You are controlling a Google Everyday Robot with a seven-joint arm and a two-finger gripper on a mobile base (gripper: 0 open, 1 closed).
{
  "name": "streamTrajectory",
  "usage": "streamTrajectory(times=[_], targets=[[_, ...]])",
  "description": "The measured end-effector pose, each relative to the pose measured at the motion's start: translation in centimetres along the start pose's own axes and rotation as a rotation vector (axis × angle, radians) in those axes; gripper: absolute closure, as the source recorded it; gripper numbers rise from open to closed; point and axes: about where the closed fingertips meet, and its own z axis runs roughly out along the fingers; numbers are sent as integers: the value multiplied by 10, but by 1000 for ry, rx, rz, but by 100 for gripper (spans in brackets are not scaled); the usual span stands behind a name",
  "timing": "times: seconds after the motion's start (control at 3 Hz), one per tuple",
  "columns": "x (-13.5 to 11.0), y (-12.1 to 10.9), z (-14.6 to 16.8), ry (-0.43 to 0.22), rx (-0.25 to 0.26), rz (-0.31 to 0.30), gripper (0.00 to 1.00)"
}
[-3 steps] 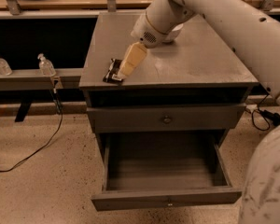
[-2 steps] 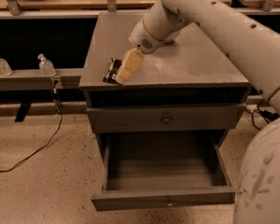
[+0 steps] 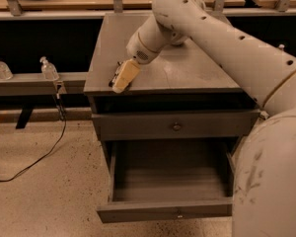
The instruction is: Place rxbar chocolate into middle drawer
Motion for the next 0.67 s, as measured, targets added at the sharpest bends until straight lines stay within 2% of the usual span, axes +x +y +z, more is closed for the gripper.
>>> streamTrajectory(times=[0.33,0.67], targets=[[1,-2,18,-12,-21,22,0],[14,-1,27,-6,-27,71,13]])
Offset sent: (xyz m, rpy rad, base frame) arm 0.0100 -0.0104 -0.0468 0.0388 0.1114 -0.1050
